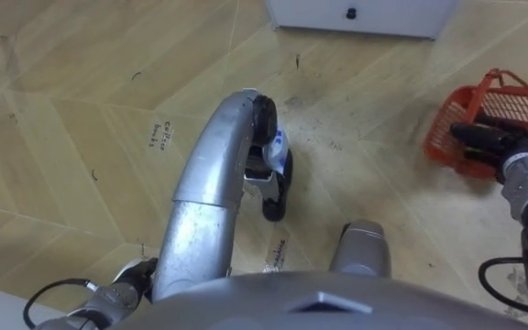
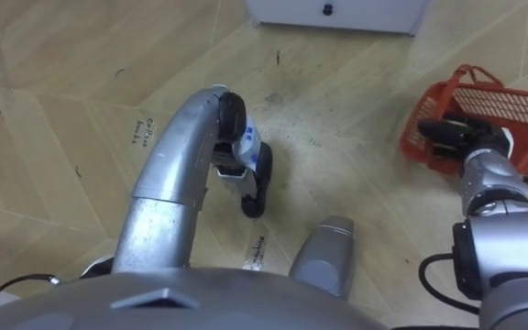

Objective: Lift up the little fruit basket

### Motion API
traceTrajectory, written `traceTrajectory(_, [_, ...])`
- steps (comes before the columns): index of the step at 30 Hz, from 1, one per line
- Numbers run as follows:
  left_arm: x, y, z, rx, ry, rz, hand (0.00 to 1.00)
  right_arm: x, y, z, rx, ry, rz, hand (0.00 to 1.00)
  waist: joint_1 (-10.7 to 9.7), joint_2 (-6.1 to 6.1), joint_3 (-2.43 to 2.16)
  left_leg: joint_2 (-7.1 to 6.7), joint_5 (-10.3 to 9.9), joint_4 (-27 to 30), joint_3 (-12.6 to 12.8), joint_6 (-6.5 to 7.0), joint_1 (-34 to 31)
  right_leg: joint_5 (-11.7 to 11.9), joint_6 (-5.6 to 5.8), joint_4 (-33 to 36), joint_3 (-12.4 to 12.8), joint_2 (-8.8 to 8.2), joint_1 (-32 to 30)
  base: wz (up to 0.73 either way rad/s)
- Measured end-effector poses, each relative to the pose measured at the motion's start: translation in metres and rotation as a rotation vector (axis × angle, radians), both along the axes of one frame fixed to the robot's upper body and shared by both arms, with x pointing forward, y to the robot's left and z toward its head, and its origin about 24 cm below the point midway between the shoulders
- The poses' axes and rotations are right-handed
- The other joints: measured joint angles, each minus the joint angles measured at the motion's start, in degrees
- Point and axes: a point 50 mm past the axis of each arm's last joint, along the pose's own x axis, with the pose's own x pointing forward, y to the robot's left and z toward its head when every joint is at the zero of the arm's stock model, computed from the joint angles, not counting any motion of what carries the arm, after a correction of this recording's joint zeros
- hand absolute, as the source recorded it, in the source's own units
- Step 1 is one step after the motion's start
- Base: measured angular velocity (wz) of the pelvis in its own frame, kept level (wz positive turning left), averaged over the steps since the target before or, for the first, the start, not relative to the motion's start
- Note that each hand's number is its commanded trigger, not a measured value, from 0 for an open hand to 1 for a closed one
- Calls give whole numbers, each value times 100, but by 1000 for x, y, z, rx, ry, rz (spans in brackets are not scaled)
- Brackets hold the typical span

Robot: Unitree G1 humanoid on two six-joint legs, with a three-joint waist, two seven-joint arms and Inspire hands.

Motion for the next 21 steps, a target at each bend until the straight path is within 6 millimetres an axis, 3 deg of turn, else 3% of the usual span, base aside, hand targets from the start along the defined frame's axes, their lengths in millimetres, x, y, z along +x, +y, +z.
traceTrajectory(14, [4, -2, 0, -17, 5, -19, 0, 1, 0, 1, 2, -1, 12, 100, -23, -23, 10, -31, 9, -2, 2, 0, 0, -7, -12, 5, -2, -10, 3, 0])
traceTrajectory(21, [19, -2, 2, -13, -26, -23, 0, 1, 1, 0, -9, 11, 30, 100, -16, -86, 43, -23, 12, 18, -23, 3, 2, -17, -16, 0, -30, 10, 47, 0])
